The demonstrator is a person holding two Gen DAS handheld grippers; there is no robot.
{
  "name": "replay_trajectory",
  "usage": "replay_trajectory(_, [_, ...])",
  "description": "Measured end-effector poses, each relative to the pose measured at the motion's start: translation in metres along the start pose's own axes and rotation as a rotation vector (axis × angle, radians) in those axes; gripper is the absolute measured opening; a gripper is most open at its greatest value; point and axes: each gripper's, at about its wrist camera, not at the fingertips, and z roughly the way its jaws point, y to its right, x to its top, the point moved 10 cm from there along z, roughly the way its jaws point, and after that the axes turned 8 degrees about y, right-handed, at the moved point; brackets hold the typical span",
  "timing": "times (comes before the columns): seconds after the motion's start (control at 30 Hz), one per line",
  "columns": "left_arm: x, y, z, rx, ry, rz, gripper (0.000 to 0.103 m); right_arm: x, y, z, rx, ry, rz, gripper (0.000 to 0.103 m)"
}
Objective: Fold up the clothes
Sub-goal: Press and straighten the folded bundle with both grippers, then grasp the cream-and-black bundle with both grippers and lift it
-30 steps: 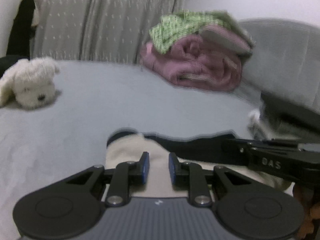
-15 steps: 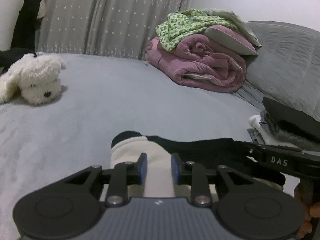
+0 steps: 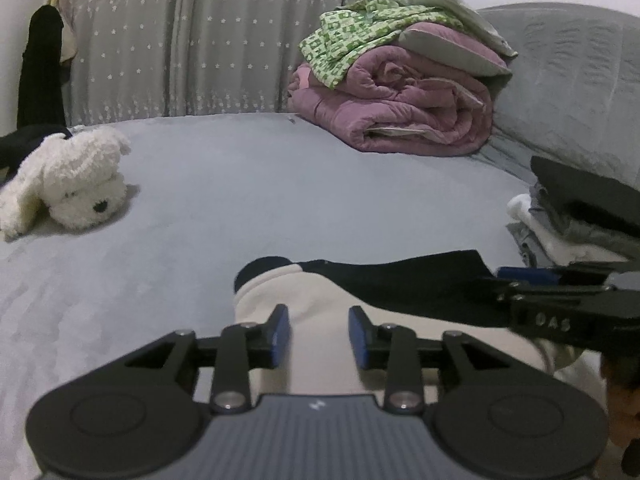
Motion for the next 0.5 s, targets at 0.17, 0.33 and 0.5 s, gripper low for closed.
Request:
replay_trajectory(0.17, [-0.001,-0.007,-0.003,0.021,-0.041,0.004,0.056,0.003,0.008,-0.007,-0.021,-0.007,0.016,0.046])
replay_trajectory(0.33, [-0.002,-0.011,-0.008,0.028,-0.098,-0.008,0.067,0.010,0.016,-0.019,-0.045,-0.028,0.037,0.070])
replay_trajectory(0.5, [-0.006,-0.010,-0.014,0.009,-0.167,-0.025,0.081,0.012,0.017,-0.024,-0.031,-0.082,0.098,0.083])
